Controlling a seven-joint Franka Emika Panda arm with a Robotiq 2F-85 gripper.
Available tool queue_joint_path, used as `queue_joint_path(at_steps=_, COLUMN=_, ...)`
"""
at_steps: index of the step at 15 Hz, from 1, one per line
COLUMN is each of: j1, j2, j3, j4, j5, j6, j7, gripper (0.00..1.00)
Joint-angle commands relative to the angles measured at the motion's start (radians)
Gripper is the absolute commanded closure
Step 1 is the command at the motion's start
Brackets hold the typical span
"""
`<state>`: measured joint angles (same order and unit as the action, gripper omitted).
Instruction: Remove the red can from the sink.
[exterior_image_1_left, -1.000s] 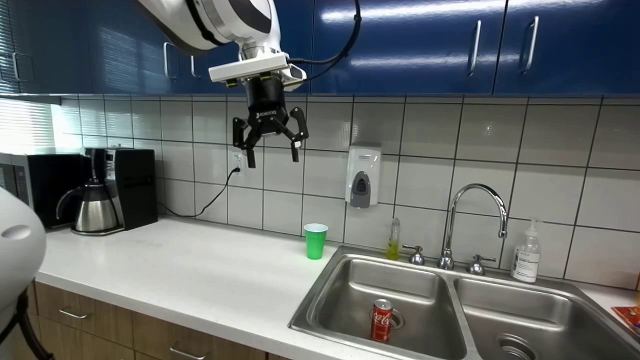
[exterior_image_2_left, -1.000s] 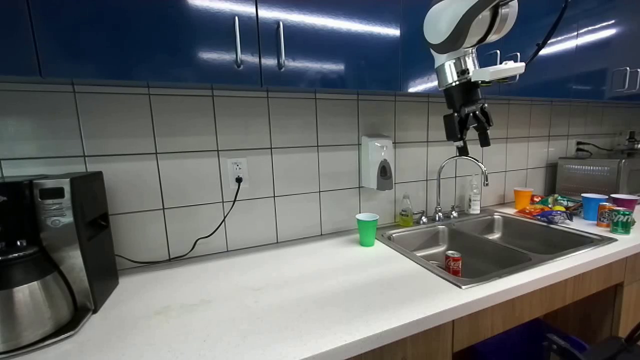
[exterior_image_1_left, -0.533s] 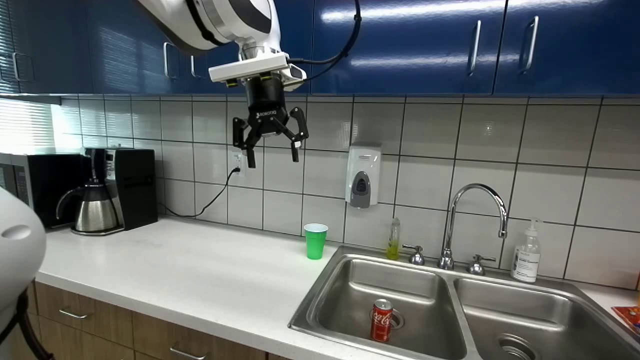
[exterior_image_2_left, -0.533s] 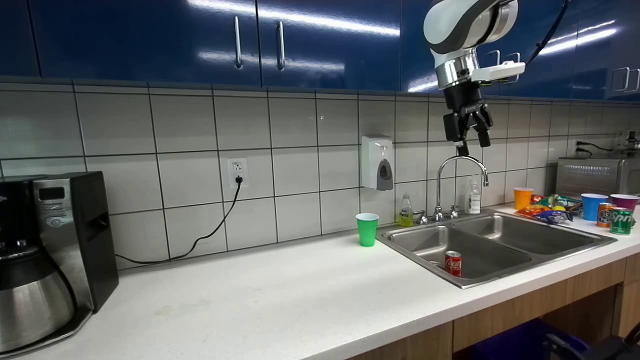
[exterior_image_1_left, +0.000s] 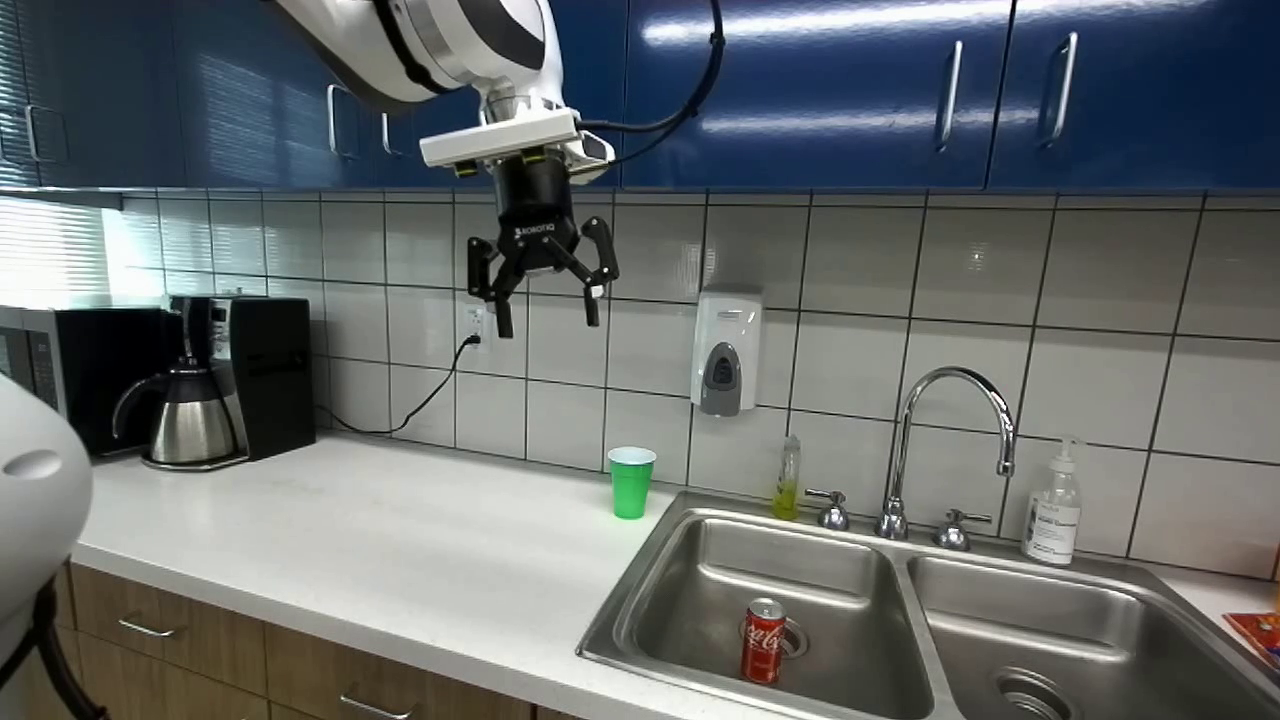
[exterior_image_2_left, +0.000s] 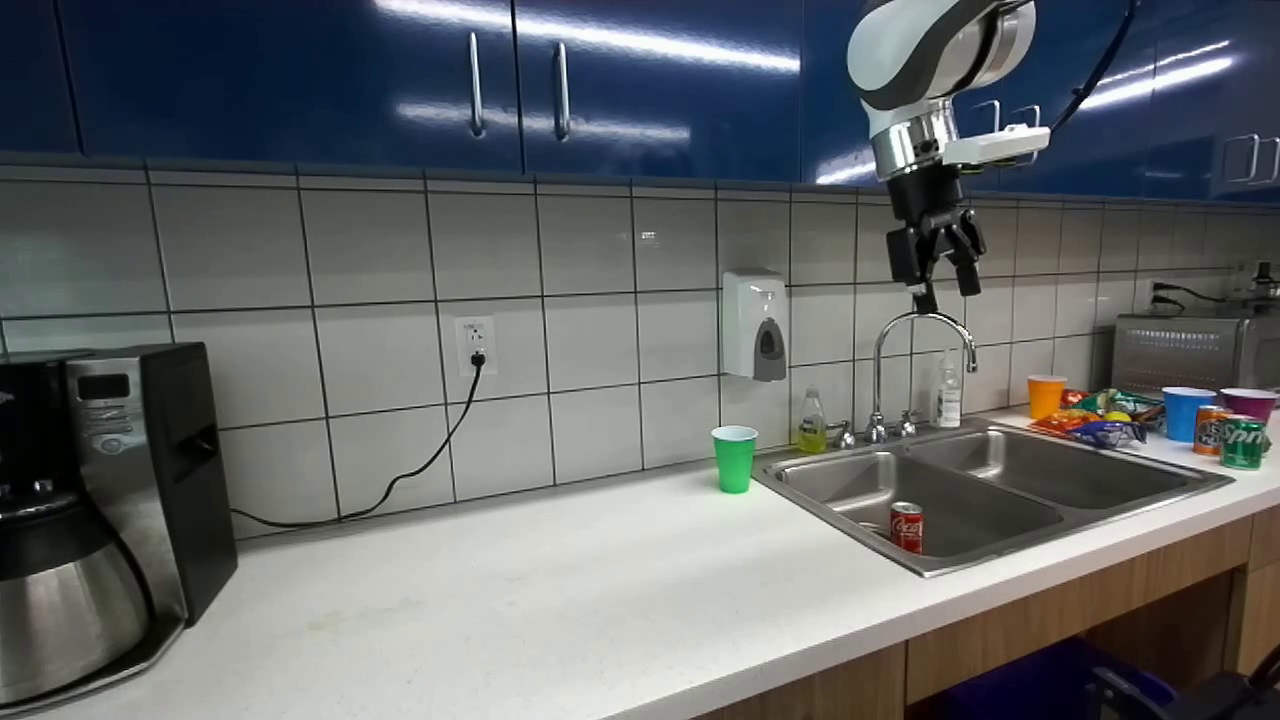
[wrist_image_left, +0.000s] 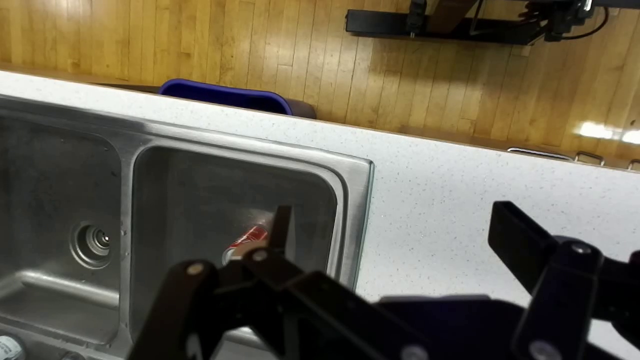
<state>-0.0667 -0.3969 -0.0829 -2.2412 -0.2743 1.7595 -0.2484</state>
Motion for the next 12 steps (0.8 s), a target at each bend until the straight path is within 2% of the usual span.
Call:
queue_joint_path(at_steps=1, j1=-0.005, j2=0.057, j3=-0.029, j4=0.004, j5=0.001, j6=0.060, j7=0.003, gripper=0.00)
queue_joint_path(at_steps=12, j1=-0.054, j2=0.272, j3=-0.107, j4=0.006, j5=0.005, j6=0.316, j7=0.004, gripper=0.00)
